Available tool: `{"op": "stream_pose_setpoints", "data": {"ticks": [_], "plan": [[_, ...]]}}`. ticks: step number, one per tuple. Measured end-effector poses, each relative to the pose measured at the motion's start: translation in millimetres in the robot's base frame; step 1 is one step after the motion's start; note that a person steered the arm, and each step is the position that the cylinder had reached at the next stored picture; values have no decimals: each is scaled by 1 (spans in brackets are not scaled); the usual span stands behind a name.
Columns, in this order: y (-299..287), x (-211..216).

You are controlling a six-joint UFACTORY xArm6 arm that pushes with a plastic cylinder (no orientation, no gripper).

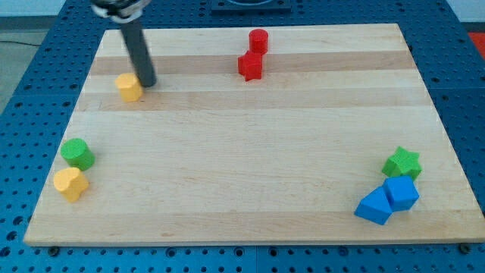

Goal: Move the yellow hexagon diagonally to the top right of the green circle

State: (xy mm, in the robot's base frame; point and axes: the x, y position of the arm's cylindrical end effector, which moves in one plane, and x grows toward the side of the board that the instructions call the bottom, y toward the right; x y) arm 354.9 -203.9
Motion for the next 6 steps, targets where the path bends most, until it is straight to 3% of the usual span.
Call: {"op": "stream_pose_setpoints", "data": {"ticks": [1, 2, 3, 4, 5, 6], "plan": [[-10, 13], [-45, -19], [-62, 10], [-40, 60], [-41, 66], [-2, 62]]}}
